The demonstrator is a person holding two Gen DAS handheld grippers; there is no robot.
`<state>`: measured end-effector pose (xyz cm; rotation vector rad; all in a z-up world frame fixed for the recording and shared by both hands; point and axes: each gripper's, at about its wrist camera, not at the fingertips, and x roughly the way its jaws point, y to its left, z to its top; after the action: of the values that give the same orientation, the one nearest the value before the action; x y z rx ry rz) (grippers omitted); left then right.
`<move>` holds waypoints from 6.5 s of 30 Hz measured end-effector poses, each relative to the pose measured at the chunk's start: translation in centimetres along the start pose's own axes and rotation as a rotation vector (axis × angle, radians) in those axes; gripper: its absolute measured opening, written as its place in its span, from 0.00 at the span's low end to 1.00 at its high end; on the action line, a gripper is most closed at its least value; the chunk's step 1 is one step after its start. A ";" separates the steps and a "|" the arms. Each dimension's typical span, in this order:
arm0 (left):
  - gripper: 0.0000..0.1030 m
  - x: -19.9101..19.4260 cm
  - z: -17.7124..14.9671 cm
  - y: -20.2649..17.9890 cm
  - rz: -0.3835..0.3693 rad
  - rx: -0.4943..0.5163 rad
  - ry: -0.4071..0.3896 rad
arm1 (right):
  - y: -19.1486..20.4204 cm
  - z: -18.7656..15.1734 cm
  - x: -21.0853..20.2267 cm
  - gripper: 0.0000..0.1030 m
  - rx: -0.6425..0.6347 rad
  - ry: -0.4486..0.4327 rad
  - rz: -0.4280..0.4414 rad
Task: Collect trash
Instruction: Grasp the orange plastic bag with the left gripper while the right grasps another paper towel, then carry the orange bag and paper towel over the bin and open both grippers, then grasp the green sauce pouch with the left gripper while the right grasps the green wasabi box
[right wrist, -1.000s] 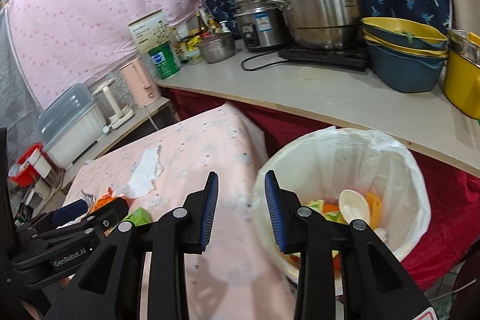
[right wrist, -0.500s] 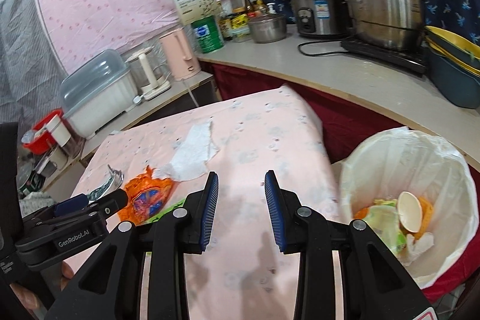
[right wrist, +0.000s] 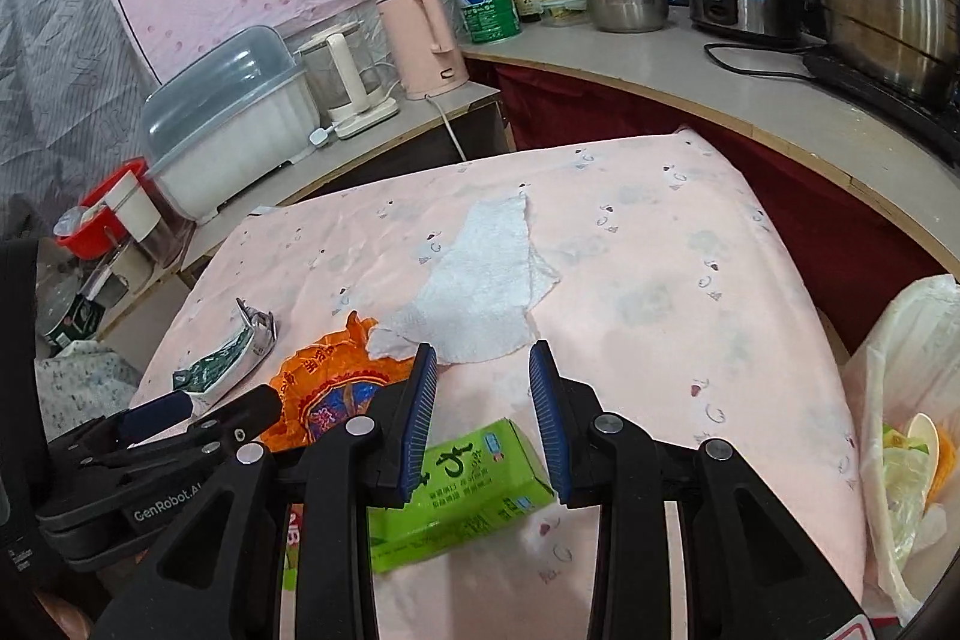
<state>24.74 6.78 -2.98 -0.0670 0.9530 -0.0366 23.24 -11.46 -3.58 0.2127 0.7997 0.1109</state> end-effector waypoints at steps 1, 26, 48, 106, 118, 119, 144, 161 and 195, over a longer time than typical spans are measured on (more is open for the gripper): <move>0.81 0.5 0.2 0.1 0.001 0.000 0.008 | 0.0 0.3 0.7 0.31 0.001 0.007 -0.001; 0.29 6.7 0.7 -0.4 -0.024 0.021 0.121 | 0.5 1.4 11.2 0.04 -0.096 0.193 -0.061; 0.17 -4.2 2.4 -6.2 -0.107 0.098 -0.061 | -7.1 5.8 -6.6 0.03 0.066 -0.133 -0.117; 0.41 -8.2 -3.8 -30.2 -0.329 0.401 -0.035 | -24.1 -1.6 -20.1 0.32 0.304 -0.220 -0.305; 0.49 -8.7 -3.4 -26.9 -0.299 0.360 -0.064 | -21.0 -1.6 -19.1 0.38 0.263 -0.205 -0.273; 0.49 -8.8 -3.3 -26.5 -0.297 0.356 -0.067 | -20.5 -1.6 -18.9 0.38 0.257 -0.202 -0.268; 0.56 -7.0 -2.7 -9.3 -0.096 0.207 -0.088 | -6.0 -4.5 -11.3 0.45 0.093 -0.042 -0.084; 0.62 -3.3 -3.4 5.1 0.086 0.127 -0.050 | 1.8 -7.9 -2.8 0.45 0.054 0.132 0.007; 0.61 6.3 0.3 11.0 0.029 0.186 0.022 | 10.7 -5.0 8.0 0.62 -0.094 0.214 -0.019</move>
<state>28.69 17.37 -8.77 0.1187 0.9683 -0.0994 25.00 1.10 -10.13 0.1056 1.0064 0.1549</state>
